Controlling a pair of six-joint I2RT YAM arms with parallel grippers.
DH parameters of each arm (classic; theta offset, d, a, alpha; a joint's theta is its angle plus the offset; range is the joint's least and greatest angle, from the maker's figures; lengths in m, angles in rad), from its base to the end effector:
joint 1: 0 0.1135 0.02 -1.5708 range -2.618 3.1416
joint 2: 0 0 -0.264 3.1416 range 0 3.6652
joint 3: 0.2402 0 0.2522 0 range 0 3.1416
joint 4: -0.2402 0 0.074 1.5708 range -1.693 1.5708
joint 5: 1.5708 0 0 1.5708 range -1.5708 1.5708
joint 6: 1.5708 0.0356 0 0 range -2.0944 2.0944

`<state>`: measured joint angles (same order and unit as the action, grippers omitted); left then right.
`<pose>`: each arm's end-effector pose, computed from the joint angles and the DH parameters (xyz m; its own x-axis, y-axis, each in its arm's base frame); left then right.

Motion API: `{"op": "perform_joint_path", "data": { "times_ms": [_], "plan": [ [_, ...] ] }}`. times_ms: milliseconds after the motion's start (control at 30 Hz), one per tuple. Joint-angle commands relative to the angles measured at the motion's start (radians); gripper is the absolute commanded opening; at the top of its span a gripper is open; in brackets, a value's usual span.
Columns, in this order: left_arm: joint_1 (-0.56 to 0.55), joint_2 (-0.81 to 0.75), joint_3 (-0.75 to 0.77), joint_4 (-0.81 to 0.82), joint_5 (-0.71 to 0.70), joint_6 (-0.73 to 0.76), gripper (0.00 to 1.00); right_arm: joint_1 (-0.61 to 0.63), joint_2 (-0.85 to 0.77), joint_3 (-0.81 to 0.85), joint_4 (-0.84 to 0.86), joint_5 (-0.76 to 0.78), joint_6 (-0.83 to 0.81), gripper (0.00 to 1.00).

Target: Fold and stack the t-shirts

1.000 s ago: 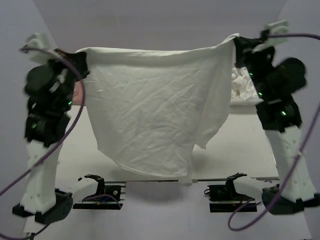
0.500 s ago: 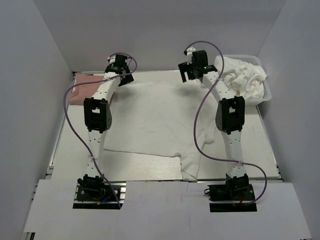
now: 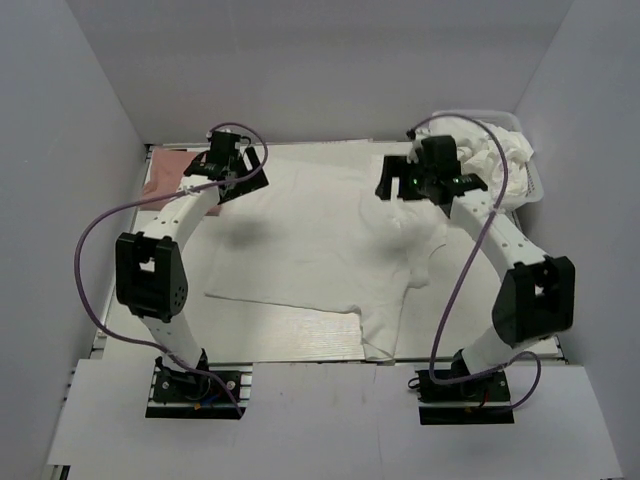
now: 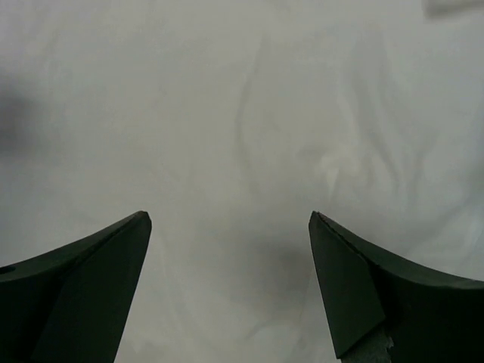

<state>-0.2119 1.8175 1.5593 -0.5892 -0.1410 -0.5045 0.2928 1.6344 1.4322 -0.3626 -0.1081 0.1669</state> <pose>0.4008 -0.0811 0.2831 -0.6982 -0.3393 -0.6304 -0.2515 0.9407 -0.2277 0.3639 0.1137 0.3280 -0.5675 0.0014 -0.8234 -0.2839 0.9384 0.1973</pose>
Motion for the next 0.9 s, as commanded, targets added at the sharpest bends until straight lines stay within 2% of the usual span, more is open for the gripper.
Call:
{"op": "perform_joint_path", "data": {
  "times_ms": [0, 33, 100, 133, 167, 300, 333, 433, 633, 667, 767, 800, 867],
  "plan": [
    [-0.001, -0.090, -0.169, -0.009, 0.089, -0.021, 1.00, -0.003, -0.068, -0.237, -0.105, 0.004, 0.153, 0.90],
    [-0.001, -0.115, -0.209, -0.009, 0.101, -0.031, 1.00, -0.006, -0.152, -0.306, -0.127, 0.068, 0.169, 0.90],
    [-0.011, -0.182, -0.328, 0.008, 0.141, -0.054, 1.00, -0.007, -0.209, -0.410, -0.150, 0.172, 0.233, 0.90],
    [-0.011, -0.202, -0.365, 0.023, 0.155, -0.054, 1.00, -0.012, -0.294, -0.439, -0.154, 0.182, 0.241, 0.90],
    [-0.020, -0.222, -0.401, 0.032, 0.168, -0.064, 1.00, -0.011, -0.317, -0.525, -0.157, 0.192, 0.259, 0.90],
    [-0.020, -0.273, -0.565, 0.066, 0.179, -0.089, 1.00, -0.021, -0.433, -0.641, -0.161, 0.269, 0.310, 0.90],
    [-0.020, -0.273, -0.587, 0.075, 0.179, -0.089, 1.00, -0.021, -0.442, -0.667, -0.156, 0.348, 0.333, 0.90],
    [-0.029, -0.264, -0.646, 0.098, 0.179, -0.100, 1.00, -0.041, -0.432, -0.685, -0.108, 0.392, 0.329, 0.90],
    [-0.029, -0.205, -0.659, 0.089, 0.129, -0.121, 1.00, -0.050, -0.309, -0.685, -0.038, 0.259, 0.296, 0.79],
    [-0.029, -0.196, -0.668, 0.080, 0.115, -0.121, 1.00, -0.052, -0.291, -0.693, -0.030, 0.234, 0.298, 0.76],
    [-0.029, -0.187, -0.677, 0.080, 0.104, -0.132, 1.00, -0.055, -0.252, -0.711, -0.001, 0.180, 0.307, 0.57],
    [-0.029, -0.187, -0.677, 0.080, 0.094, -0.132, 1.00, -0.049, -0.231, -0.711, 0.004, 0.174, 0.310, 0.39],
    [-0.029, -0.187, -0.677, 0.080, 0.084, -0.132, 1.00, -0.050, -0.222, -0.698, -0.007, 0.188, 0.315, 0.16]
  ]
}}
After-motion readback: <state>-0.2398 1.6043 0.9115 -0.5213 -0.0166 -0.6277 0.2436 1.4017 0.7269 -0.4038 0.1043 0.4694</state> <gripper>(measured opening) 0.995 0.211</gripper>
